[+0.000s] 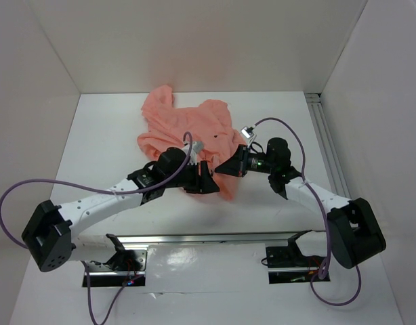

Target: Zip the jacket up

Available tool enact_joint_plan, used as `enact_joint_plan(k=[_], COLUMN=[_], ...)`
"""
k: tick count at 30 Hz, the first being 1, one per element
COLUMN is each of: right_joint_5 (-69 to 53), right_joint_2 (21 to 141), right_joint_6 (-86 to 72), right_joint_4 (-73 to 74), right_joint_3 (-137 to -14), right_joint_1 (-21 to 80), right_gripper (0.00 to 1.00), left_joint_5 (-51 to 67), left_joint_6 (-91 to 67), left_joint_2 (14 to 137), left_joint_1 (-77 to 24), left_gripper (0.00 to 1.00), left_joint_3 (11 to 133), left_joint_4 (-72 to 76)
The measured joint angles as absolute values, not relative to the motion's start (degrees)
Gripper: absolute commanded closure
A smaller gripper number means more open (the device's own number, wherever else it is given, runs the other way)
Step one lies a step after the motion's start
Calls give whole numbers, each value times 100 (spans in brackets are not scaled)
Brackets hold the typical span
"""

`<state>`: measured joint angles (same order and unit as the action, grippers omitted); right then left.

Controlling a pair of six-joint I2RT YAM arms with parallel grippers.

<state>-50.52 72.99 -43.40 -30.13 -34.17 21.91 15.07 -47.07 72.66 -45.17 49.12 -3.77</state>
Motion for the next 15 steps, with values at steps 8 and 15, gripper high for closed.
enact_joint_plan(k=[8,15], right_joint_5=[-5037,-5035], right_joint_2=[7277,7275], right_joint_6=[-4340,-4340], right_joint_4=[-2998,-2991], right_joint_3=[-3417,-3417], right_joint_1=[2191,2191], right_gripper=[100,100], left_joint_5=[1120,727], left_joint_6=[-4807,-4805], left_joint_2=[7535,7568], left_joint_1=[-4604,-4683], left_gripper=[42,38], left_joint_3=[4956,4956], left_joint_4=[-296,-266])
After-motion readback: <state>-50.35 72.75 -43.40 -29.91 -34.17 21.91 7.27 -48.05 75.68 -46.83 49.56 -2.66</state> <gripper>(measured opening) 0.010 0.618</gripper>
